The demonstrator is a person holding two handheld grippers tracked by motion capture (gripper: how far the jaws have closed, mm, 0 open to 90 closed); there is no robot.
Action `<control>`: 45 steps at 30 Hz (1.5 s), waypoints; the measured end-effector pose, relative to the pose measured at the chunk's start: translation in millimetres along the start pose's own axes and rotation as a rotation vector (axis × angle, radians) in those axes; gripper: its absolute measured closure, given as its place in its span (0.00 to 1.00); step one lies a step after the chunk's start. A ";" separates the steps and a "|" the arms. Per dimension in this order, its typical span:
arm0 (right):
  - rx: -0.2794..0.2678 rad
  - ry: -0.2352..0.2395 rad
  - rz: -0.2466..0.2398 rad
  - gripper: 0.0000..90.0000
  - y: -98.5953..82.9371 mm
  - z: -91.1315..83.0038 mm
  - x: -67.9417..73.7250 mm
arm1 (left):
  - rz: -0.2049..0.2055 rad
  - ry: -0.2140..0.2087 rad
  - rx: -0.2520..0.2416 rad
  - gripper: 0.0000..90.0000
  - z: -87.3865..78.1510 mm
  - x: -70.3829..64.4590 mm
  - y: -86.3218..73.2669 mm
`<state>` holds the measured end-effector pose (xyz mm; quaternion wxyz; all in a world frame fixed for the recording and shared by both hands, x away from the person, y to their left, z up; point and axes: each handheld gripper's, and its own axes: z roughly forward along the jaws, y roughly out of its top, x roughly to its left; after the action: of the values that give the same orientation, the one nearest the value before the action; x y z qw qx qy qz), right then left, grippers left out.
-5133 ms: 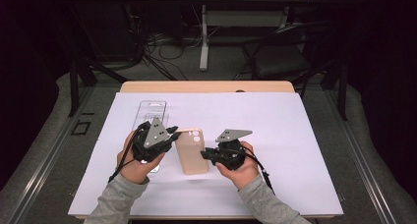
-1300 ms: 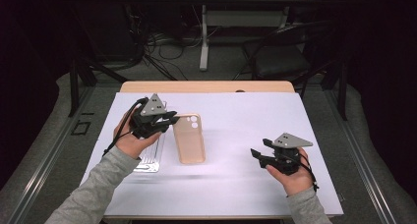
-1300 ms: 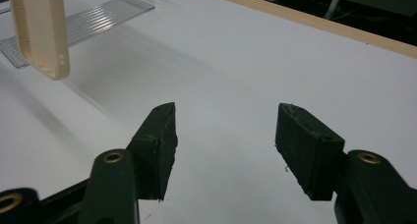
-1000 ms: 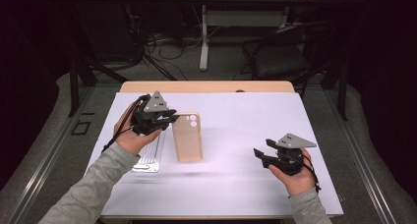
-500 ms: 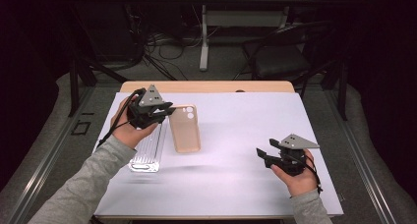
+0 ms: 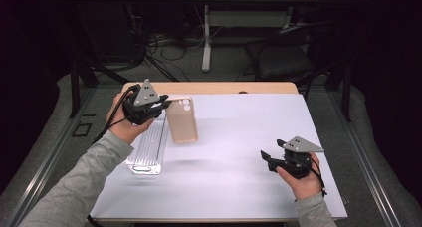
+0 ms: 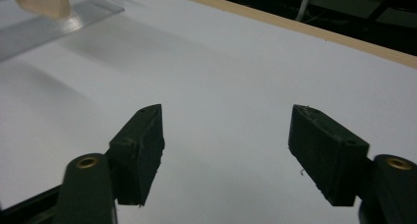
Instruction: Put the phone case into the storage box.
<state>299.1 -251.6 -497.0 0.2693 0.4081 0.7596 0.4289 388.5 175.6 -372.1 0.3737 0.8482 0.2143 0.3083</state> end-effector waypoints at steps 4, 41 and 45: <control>0.015 -0.005 -0.004 0.26 -2.1 2.0 2.0 | 0.007 0.027 -0.001 0.88 -2.7 7.1 0.3; -0.038 -0.027 0.105 0.00 -10.0 -2.1 -1.1 | 0.014 0.188 -0.015 0.88 -4.2 67.6 -14.4; -0.048 -0.034 0.108 0.00 -10.0 -2.1 -1.3 | 0.018 0.210 -0.014 0.88 -3.0 70.4 -16.6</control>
<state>294.2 -256.6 -504.6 0.2686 0.4491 0.7212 0.4538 434.8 229.3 -357.7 0.3523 0.8104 0.2426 0.4002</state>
